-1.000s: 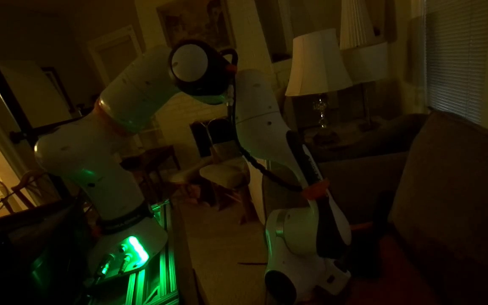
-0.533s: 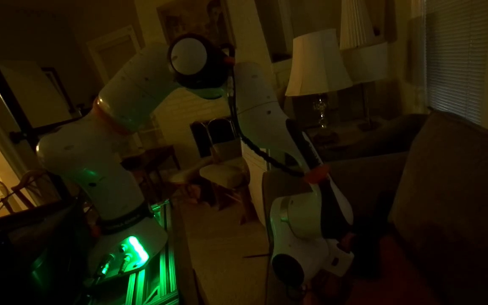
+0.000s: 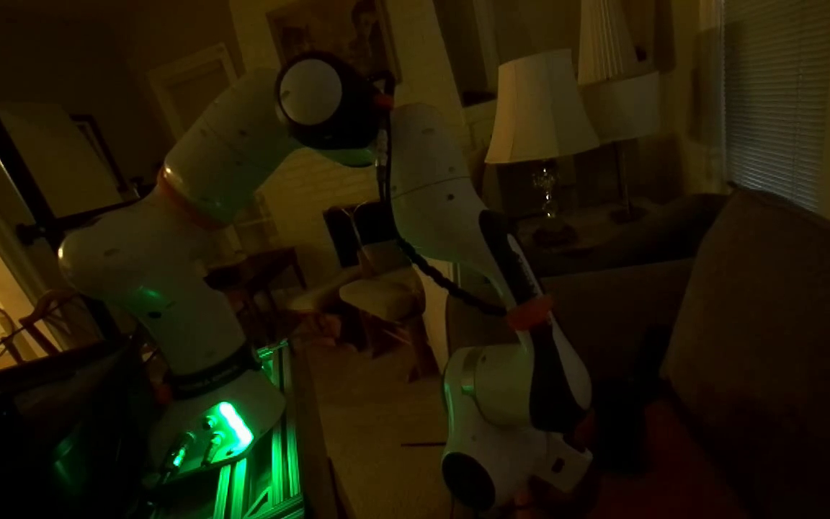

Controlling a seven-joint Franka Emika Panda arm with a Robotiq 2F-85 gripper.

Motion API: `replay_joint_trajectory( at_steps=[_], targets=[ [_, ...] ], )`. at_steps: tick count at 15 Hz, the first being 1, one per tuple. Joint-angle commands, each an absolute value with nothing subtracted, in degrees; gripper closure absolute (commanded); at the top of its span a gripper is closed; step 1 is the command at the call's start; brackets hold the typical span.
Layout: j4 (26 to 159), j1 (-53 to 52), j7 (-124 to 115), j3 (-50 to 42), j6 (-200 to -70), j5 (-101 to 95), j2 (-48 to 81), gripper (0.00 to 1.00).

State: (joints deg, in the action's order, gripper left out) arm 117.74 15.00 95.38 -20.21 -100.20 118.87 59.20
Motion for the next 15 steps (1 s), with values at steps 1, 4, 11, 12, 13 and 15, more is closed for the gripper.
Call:
replay_joint_trajectory(
  at_steps=[1, 4, 11, 12, 13, 15],
  targets=[
    [120.5, 17.0, 97.6, -21.0, -97.2, 118.8, 57.6, 0.99],
    [121.4, 17.8, 97.9, -21.9, -96.5, 118.9, 57.1, 0.99],
    [122.0, 17.2, 99.3, -23.8, -98.9, 119.3, 55.8, 0.99],
    [121.8, 16.9, 99.9, -23.9, -99.2, 119.4, 55.7, 0.99],
    [121.8, 16.6, 100.2, -23.8, -99.5, 119.3, 55.4, 0.99],
    [121.6, 16.3, 100.6, -23.6, -100.0, 119.3, 55.2, 0.99]
  ],
)
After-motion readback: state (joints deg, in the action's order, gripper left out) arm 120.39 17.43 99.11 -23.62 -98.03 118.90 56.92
